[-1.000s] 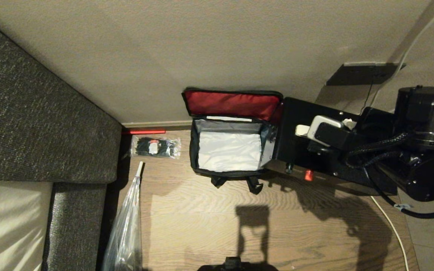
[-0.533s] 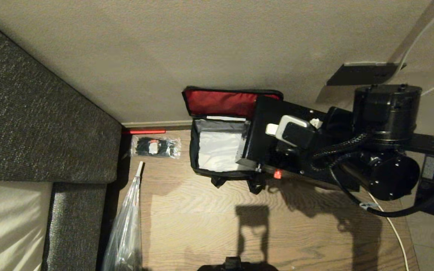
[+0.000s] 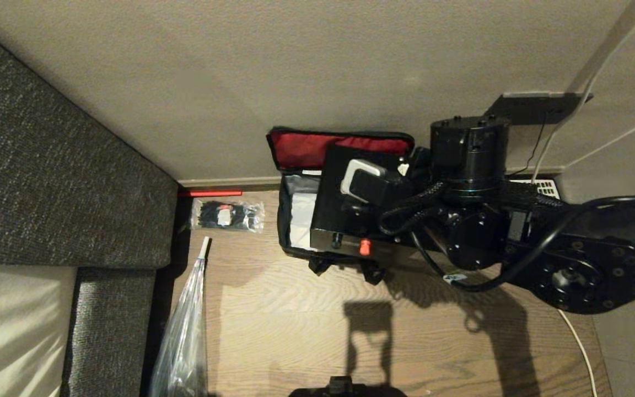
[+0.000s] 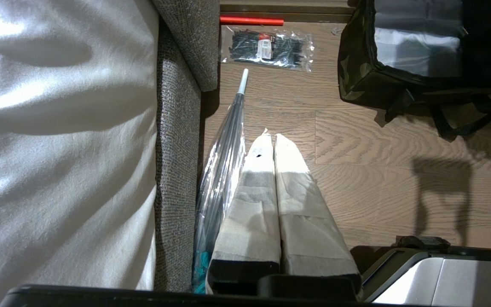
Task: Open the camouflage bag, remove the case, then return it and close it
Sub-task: Place the black box back
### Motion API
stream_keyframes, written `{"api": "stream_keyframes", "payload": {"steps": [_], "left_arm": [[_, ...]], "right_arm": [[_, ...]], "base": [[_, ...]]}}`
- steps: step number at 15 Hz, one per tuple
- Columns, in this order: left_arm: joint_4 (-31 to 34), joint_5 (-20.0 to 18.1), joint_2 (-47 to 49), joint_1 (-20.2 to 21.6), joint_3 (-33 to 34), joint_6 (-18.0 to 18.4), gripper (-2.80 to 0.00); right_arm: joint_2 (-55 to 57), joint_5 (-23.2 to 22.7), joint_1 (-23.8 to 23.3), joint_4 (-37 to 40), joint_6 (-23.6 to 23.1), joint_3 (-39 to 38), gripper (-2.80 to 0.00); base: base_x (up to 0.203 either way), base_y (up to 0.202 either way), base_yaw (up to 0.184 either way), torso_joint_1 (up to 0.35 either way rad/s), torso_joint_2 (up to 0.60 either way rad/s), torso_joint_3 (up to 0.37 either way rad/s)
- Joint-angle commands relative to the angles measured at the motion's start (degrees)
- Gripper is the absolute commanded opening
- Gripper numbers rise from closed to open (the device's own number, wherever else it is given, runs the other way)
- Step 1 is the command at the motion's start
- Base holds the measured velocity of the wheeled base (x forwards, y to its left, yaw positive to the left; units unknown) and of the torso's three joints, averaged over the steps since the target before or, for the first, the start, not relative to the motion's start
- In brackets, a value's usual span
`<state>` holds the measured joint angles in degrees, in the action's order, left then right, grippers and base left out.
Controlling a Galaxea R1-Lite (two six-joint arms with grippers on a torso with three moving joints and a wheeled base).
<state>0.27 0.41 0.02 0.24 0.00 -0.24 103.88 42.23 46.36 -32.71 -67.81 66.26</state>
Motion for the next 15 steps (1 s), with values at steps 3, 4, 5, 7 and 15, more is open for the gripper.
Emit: {"api": "stream_keyframes", "payload": {"steps": [3, 4, 5, 7, 15], "left_arm": [[0.0, 0.0, -0.1, 0.0, 0.2, 0.0, -2.80], [0.0, 0.0, -0.1, 0.0, 0.2, 0.0, -2.80], [0.0, 0.0, -0.1, 0.0, 0.2, 0.0, -2.80], [0.0, 0.0, -0.1, 0.0, 0.2, 0.0, -2.80], [0.0, 0.0, -0.1, 0.0, 0.2, 0.0, -2.80]], "right_arm": [[8.5, -0.2, 0.3, -4.7, -0.6, 6.1, -2.80], [9.6, -0.2, 0.3, -4.9, -0.3, 6.4, -2.80], [10.4, -0.3, 0.2, -5.4, -0.2, 6.7, -2.80], [12.1, -1.6, 0.2, -6.4, -0.4, 8.9, -2.80], [11.8, -10.9, -0.4, -5.6, -4.5, 10.5, -2.80]], "base": [[0.000, 0.000, 0.000, 0.000, 0.00, 0.000], [0.000, 0.000, 0.000, 0.000, 0.00, 0.000], [0.000, 0.000, 0.000, 0.000, 0.00, 0.000], [0.000, 0.000, 0.000, 0.000, 0.00, 0.000], [0.000, 0.000, 0.000, 0.000, 0.00, 0.000]]}}
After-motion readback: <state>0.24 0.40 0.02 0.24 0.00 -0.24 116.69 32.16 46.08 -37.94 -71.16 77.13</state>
